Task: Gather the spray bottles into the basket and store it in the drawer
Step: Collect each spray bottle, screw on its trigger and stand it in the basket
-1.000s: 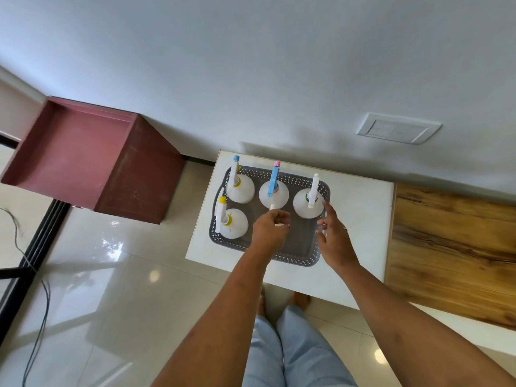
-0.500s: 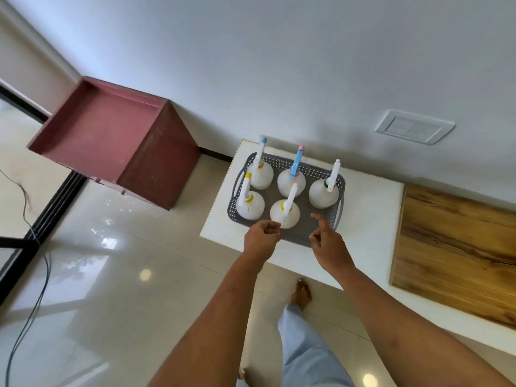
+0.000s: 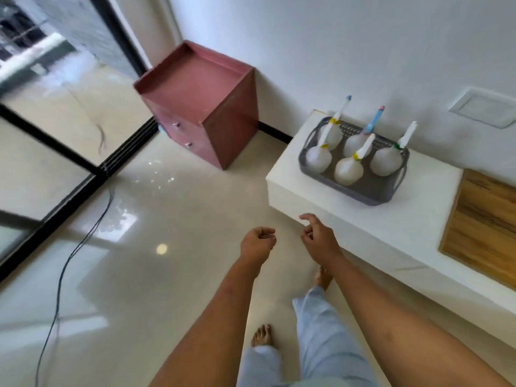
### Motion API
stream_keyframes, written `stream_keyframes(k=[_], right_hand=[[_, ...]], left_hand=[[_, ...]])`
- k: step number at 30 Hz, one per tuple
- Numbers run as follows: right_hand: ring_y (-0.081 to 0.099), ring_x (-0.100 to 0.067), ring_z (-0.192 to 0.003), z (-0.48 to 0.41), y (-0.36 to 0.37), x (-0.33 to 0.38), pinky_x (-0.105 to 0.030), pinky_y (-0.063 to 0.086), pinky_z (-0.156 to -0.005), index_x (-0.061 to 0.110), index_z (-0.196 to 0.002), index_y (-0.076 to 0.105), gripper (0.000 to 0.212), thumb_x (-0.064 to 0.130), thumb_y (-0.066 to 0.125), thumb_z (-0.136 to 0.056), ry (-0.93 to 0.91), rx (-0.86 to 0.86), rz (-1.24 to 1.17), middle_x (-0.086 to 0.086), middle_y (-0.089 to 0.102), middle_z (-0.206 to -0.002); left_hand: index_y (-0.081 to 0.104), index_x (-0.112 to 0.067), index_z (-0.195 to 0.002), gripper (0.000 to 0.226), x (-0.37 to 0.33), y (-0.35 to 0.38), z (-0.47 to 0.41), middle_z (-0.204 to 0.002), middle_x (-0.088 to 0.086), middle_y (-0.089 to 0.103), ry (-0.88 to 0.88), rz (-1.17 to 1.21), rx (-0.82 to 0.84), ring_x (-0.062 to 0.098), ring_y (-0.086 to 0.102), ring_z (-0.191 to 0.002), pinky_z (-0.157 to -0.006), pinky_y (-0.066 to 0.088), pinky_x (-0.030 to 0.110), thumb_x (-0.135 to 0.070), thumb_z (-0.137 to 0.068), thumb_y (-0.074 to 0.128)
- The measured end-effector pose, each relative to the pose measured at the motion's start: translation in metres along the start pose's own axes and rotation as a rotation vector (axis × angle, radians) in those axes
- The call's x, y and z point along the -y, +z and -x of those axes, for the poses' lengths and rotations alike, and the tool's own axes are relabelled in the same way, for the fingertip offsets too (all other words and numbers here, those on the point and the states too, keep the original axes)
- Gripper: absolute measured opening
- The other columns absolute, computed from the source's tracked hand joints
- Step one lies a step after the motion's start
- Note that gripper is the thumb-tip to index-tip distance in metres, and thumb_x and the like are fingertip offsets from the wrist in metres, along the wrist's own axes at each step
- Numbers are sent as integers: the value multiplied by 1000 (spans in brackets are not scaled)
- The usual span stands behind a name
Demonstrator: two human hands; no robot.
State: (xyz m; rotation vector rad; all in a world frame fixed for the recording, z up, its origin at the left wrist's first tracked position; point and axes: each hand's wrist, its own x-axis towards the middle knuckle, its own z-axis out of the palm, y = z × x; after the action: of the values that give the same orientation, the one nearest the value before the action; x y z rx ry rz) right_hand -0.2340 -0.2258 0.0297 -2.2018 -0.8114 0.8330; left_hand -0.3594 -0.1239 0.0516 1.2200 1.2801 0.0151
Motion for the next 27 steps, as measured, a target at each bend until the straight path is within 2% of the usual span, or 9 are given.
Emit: stream_keyframes(k=[2,7,11,16,19,22,27], right_hand=[[56,-16,-73,25,25,19,-23,42,-71,12,-120,55,31,8,51,-89,-53,75,35,-1,62,-89],[53,-9,-69,77,78,46,-22,42,-71,19,-113,59,27,9,52,-89,-118,264,100,11,53,-73],[50,-6,-62,113,116,50,-23,43,-66,19,-109,61,25,9,50,-89,-212,417,179,11,53,-71],[54,-12,-67,168,148,44,-24,42,-67,22,-106,61,24,9,49,-89,-307,624,283,10,54,-74],[56,-15,-73,204,162,36,-23,42,-69,21,-106,62,25,8,50,-88,-343,700,331,5,58,-79],[53,-10,-69,240,181,34,-23,39,-67,20,-107,62,26,7,48,-88,-379,807,420,4,58,-83],[56,-14,-76,293,230,51,-24,43,-69,19,-108,62,28,6,47,-88,-459,947,536,4,60,-84]], left_hand=[[64,-12,-107,24,30,-32,23,-82,-2,60,-37,41,-64,11,53,-69,-61,44,22,-6,-85,55],[65,-14,-103,21,101,-87,69,-82,-2,60,-106,160,-244,13,54,-72,-63,44,23,-9,-85,56],[64,-16,-101,18,159,-110,116,-83,-1,60,-153,283,-383,14,54,-74,-68,44,25,-9,-87,55],[63,-13,-105,20,241,-103,186,-81,0,59,-269,460,-514,14,53,-71,-60,42,25,-9,-89,54],[62,-14,-105,20,287,-87,224,-79,-1,58,-363,564,-542,13,53,-69,-60,42,26,-8,-88,54],[62,-15,-103,19,327,-78,260,-79,-1,59,-420,667,-572,13,53,-69,-60,41,25,-8,-87,55],[62,-16,-101,17,386,-99,311,-79,-1,59,-458,790,-701,14,54,-71,-60,40,26,-9,-87,55]])
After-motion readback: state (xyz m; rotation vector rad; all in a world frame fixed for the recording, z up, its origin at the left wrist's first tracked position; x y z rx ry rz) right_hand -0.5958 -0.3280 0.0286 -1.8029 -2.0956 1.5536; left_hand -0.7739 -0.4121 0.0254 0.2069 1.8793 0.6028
